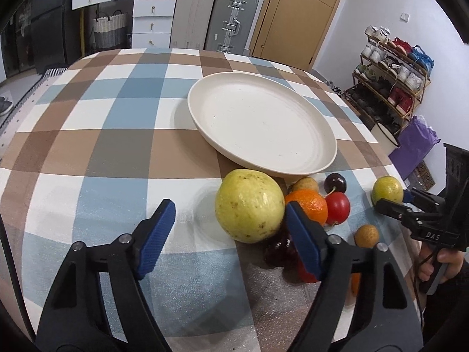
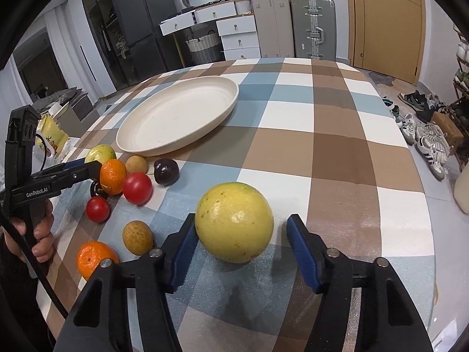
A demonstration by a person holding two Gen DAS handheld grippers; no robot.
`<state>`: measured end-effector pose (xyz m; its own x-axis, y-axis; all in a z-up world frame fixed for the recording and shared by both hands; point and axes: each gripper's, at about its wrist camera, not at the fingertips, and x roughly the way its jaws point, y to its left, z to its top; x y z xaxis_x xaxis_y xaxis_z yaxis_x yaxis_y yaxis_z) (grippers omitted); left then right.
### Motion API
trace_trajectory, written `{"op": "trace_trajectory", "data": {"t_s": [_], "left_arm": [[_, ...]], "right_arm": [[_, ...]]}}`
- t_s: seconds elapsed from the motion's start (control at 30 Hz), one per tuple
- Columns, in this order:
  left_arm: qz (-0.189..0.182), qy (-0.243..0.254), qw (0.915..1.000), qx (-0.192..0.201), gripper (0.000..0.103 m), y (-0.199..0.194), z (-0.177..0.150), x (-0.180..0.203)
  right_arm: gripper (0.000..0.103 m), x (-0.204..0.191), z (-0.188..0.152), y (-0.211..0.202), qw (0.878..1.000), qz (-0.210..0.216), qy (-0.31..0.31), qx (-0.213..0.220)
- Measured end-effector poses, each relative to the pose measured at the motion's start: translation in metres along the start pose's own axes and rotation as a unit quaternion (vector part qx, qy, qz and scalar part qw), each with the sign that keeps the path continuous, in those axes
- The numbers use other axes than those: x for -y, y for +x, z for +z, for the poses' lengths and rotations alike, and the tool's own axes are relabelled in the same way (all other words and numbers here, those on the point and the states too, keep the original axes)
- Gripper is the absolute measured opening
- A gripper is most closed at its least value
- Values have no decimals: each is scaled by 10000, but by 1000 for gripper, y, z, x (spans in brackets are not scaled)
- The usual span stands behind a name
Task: Organize fruits
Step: 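Reach the left gripper to the large yellow-green fruit while the right gripper reaches the other yellow fruit, then lift both yellow fruits and carry them over the white plate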
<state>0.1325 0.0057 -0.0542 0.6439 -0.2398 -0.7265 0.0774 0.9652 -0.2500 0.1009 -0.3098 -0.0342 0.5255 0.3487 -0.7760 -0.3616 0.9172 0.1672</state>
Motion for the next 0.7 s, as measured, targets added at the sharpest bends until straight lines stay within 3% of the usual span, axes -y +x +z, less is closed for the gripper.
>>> {"op": "trace_trajectory", "data": {"t_s": [0.1,0.2,0.7], "left_arm": [[-188,-27,9998,-28,60,1,1,0],[-447,-57,9990,-61,46,2,1,0],[-322,56,9994,90,46,-11,-5,6]], "right_arm": [[50,-5,0,0,10000,26,-80,-13],[50,-8,0,1,9999,-45,-126,5],[49,-17,0,-7,9996,9,-144,241]]}}
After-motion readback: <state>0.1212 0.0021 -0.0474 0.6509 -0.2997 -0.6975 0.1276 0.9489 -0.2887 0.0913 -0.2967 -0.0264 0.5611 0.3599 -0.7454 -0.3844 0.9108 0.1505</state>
